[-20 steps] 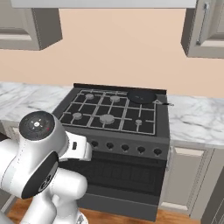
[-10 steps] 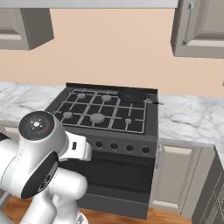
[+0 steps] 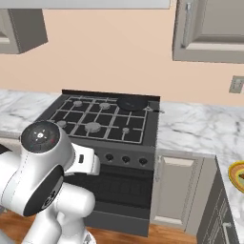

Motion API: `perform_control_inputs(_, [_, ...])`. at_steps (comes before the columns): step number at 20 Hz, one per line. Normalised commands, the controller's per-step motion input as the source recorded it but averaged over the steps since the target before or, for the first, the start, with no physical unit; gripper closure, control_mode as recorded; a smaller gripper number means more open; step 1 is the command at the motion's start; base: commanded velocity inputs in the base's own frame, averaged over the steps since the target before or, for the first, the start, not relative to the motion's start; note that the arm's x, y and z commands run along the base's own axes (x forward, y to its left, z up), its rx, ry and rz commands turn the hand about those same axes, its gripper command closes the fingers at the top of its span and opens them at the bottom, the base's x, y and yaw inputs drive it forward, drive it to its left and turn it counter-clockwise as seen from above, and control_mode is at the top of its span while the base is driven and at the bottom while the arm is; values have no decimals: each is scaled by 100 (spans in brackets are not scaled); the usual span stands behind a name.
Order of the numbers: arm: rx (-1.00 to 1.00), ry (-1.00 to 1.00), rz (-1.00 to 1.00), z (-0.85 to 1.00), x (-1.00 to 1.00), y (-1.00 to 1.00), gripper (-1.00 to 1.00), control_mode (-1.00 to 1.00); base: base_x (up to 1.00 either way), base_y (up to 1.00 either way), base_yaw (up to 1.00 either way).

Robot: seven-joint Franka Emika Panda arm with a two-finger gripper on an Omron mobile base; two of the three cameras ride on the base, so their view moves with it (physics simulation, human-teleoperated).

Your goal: Pick the croissant and place it on the pan. Then turn on the stove to warm the croissant.

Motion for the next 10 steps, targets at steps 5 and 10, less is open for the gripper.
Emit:
perform_control_inputs(5, [0, 0, 0, 0, 0, 0, -100, 100, 0, -37, -3])
perform_control_inputs(10, [0, 0, 0, 0, 0, 0, -100, 100, 4, -28, -10])
